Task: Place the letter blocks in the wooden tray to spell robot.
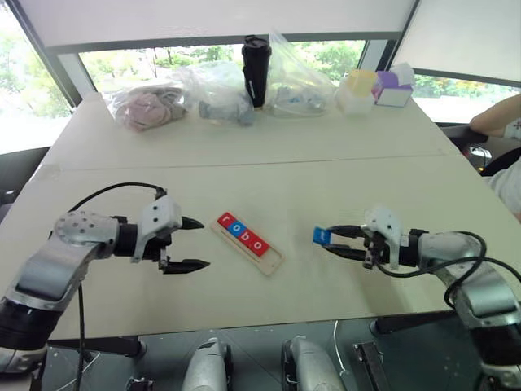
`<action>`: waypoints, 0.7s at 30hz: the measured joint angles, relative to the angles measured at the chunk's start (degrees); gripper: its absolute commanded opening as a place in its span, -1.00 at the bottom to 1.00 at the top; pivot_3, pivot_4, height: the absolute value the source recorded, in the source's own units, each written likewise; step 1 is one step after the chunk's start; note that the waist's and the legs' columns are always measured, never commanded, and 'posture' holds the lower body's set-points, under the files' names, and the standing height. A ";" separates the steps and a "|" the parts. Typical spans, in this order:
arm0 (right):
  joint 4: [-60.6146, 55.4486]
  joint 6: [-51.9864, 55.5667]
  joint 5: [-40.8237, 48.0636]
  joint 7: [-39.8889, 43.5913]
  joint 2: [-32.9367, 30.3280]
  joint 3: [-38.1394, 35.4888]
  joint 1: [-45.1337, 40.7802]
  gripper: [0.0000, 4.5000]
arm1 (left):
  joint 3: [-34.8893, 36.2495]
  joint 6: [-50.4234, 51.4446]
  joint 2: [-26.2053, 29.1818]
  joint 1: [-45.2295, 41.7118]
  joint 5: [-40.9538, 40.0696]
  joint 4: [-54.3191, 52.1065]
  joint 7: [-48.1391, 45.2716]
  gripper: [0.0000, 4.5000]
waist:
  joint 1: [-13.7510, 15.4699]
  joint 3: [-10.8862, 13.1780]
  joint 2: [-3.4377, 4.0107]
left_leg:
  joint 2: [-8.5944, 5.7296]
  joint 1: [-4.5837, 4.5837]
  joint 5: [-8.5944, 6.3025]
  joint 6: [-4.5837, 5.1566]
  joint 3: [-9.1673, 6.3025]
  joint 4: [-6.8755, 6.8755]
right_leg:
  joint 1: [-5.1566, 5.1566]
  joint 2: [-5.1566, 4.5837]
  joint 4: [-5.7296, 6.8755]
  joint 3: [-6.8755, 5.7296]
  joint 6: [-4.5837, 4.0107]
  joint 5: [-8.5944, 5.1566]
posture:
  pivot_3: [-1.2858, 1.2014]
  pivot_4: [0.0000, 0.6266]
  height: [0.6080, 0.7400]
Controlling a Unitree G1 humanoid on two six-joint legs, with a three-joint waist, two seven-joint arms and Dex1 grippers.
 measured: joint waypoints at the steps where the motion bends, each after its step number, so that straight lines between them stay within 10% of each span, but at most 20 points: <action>1: -3.25 3.38 0.45 -3.09 1.78 0.50 0.57 -0.46 | 0.00 -0.07 -0.02 -0.27 -0.06 -0.22 -0.02 1.00 | -0.04 -0.01 -0.01 | 0.01 0.00 0.00 0.00 0.00 0.01 | 0.00 0.00 0.00 0.00 -0.01 0.00 | 0.03 -0.52 1.00; 11: -15.30 28.91 -1.44 -31.30 20.00 9.54 -2.28 -0.46 | -0.86 -1.01 -0.37 -2.11 0.58 0.92 -1.10 1.00 | -0.08 -0.01 -0.02 | -0.04 -0.41 0.00 0.01 -0.01 0.04 | -0.32 -0.07 -0.04 -0.02 -0.04 0.02 | 0.03 -0.52 1.00; 21: -16.72 35.24 -0.45 -34.03 19.51 14.64 -0.72 -0.46 | -1.15 -1.11 -0.62 -3.24 0.69 2.26 -2.18 1.00 | -0.16 -0.02 -0.02 | -0.08 -0.67 0.01 0.02 0.03 0.16 | -0.47 -0.04 -0.04 -0.05 -0.01 0.03 | 0.03 -0.52 1.00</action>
